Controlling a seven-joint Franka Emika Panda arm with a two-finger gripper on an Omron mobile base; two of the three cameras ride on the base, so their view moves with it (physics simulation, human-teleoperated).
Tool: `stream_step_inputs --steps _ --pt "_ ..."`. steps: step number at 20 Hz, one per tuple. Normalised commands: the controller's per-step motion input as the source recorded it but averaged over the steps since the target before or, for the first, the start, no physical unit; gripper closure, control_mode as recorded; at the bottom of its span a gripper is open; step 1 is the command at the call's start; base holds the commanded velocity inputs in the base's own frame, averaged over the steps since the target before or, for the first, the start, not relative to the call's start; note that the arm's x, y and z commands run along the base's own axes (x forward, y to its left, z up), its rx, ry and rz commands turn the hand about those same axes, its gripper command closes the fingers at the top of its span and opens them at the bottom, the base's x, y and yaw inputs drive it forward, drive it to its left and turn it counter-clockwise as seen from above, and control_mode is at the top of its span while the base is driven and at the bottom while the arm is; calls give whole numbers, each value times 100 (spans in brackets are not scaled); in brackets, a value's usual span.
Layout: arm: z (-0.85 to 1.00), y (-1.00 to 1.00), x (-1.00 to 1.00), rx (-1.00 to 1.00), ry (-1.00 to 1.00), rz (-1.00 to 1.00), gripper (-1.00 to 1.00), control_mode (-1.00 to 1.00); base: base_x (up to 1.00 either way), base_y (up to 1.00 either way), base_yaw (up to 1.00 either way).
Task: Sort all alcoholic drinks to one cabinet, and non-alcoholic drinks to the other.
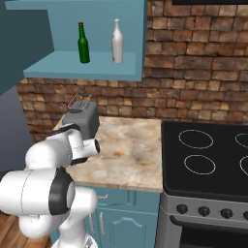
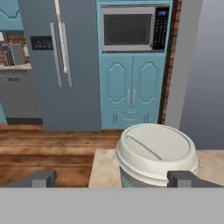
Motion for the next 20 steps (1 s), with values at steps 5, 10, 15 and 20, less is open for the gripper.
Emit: stream_step_inputs --steps 5,10,15,20 --pt "-21 6 12 3 0 0 -100 -100 0 0 0" --pt "-15 2 21 1 0 0 -100 -100 0 0 0" --pt "-22 1 3 0 0 0 -100 -100 0 0 0" --pt "-33 5 0 0 0 0 -100 -100 0 0 0"
